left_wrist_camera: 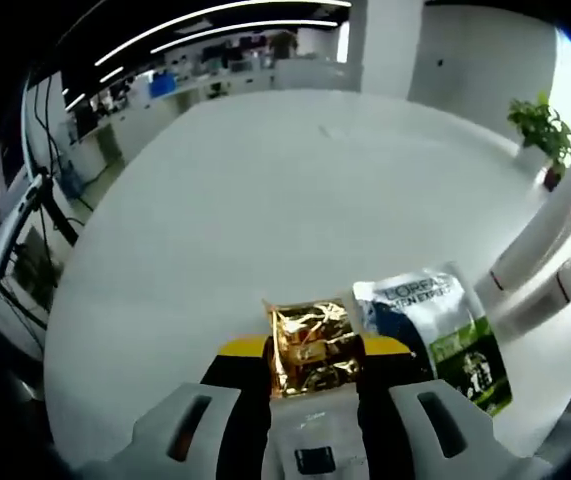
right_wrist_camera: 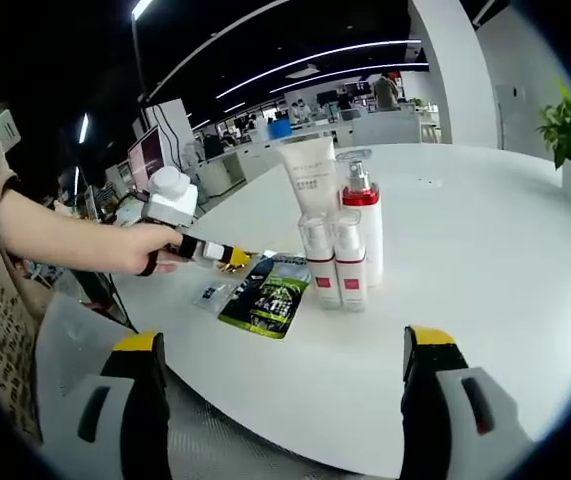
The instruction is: Arrange the skincare products in the storage area until every visible bottle or jar stands upright without overlapping.
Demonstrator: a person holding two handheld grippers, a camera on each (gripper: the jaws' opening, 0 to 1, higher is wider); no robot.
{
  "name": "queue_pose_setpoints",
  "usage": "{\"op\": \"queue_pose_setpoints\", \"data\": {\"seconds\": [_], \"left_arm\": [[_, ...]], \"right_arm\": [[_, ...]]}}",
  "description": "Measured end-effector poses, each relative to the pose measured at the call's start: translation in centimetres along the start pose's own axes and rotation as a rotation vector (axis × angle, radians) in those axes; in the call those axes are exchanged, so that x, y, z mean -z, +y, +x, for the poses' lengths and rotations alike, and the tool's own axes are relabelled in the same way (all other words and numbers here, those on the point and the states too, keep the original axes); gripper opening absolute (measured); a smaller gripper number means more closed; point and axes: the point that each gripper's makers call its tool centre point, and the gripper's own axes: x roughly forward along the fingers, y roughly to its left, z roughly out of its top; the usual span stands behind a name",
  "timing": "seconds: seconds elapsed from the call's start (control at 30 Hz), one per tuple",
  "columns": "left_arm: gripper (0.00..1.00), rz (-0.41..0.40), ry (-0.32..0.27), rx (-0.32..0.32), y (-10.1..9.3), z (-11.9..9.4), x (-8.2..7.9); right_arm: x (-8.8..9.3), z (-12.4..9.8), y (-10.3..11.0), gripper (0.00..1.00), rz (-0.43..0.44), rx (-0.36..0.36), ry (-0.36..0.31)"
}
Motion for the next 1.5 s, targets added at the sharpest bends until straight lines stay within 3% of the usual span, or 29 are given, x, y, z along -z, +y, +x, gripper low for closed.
{"op": "queue_pose_setpoints", "data": {"seconds": [0.8, 1.5], "left_arm": [[0.36, -0.005, 0.042, -0.028, 0.6, 0.7, 1.2], [0.41, 0.001, 0.032, -0.022, 0.5, 0.2, 0.8]], "right_arm": [[0.1, 0.0, 0.0, 0.99, 0.002, 0.002, 0.005], [0.1, 0.0, 0.0, 0.99, -0.002, 0.0, 0.002]]}}
